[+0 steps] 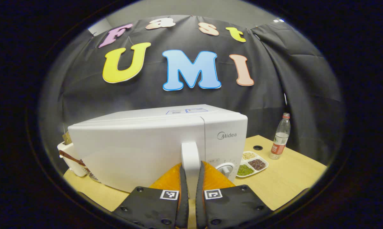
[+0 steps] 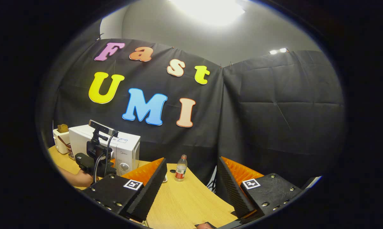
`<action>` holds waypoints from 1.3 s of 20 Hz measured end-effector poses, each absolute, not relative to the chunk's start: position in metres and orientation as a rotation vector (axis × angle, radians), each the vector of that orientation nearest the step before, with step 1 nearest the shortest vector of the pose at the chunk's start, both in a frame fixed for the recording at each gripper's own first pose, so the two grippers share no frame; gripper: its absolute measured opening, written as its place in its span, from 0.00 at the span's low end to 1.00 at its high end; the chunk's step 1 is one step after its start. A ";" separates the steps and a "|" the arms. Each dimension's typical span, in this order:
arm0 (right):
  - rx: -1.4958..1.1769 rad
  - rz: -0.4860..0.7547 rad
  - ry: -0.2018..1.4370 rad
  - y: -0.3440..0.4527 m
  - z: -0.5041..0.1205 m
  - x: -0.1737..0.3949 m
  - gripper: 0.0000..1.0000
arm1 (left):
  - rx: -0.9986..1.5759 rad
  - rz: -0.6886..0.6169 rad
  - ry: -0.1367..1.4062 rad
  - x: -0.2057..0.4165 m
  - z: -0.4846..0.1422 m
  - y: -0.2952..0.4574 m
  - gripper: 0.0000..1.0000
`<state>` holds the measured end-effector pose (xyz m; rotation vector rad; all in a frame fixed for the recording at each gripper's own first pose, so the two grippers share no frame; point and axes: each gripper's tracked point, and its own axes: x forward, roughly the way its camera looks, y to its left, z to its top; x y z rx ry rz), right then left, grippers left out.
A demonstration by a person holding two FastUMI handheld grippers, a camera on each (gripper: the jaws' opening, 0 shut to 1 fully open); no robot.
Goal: Open the microwave oven with the left hand, put the food in, and close the microwave oven.
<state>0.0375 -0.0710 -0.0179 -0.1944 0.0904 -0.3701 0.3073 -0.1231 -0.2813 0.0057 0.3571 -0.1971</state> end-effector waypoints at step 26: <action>-0.118 -0.085 0.012 -0.095 -0.013 0.014 0.98 | 0.041 -0.013 0.419 0.183 -0.263 -0.061 0.07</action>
